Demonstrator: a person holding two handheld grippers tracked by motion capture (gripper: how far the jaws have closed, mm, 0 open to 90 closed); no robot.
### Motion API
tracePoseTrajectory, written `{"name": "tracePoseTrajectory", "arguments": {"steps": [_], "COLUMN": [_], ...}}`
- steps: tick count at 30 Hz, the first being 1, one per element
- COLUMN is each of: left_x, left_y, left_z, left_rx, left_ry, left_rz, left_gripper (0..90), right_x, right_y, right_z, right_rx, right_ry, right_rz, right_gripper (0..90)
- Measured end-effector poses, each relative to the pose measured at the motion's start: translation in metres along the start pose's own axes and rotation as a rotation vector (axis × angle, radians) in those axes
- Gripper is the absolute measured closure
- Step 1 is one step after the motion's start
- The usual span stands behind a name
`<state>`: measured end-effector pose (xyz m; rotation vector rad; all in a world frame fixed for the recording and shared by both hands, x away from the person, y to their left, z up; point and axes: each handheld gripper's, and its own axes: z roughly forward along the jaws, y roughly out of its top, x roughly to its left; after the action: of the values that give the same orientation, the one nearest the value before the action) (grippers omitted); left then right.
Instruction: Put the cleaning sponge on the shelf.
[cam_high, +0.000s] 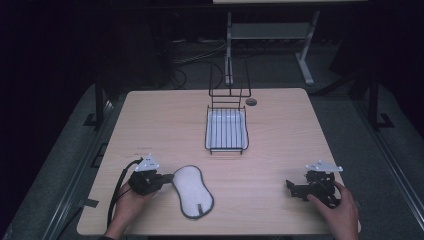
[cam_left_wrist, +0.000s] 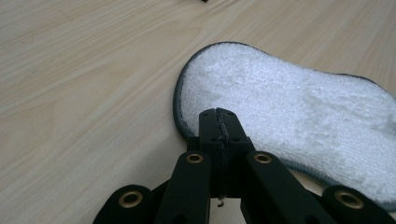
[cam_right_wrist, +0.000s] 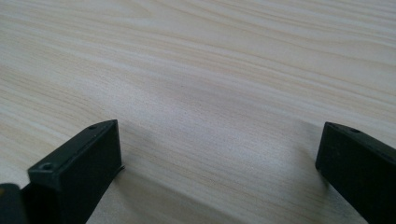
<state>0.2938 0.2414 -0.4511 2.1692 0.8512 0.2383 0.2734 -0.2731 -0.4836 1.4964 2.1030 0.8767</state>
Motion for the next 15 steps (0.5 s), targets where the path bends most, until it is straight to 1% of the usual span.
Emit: {"name": "tracePoseTrajectory", "arguments": {"steps": [1,4,6,9,10,15], "left_x": [0.0,0.001,0.001,0.001,0.001,0.0], "left_y": [0.001,0.003,0.005,0.01,0.012,0.019], "left_z": [0.002,0.009,0.011,0.018,0.019,0.027], "left_rx": [0.002,0.019,0.018,0.026,0.03,0.027], "left_ry": [-0.003,0.0,-0.002,-0.004,-0.004,-0.013], "left_rz": [-0.005,0.009,0.006,0.017,0.026,0.032], "left_gripper": [89.9,89.9,89.9,89.9,89.9,89.9], "right_x": [0.0,0.0,0.0,0.0,0.0,0.0], "right_y": [0.0,0.0,0.0,0.0,0.0,0.0], "right_z": [0.0,0.0,0.0,0.0,0.0,0.0], "right_rx": [0.0,0.0,0.0,0.001,0.001,0.0], "right_ry": [0.0,0.0,0.0,0.0,0.0,0.0], "right_rz": [0.0,0.001,0.0,0.001,0.001,0.0], "right_gripper": [0.0,0.0,0.0,0.0,0.0,0.0]}}
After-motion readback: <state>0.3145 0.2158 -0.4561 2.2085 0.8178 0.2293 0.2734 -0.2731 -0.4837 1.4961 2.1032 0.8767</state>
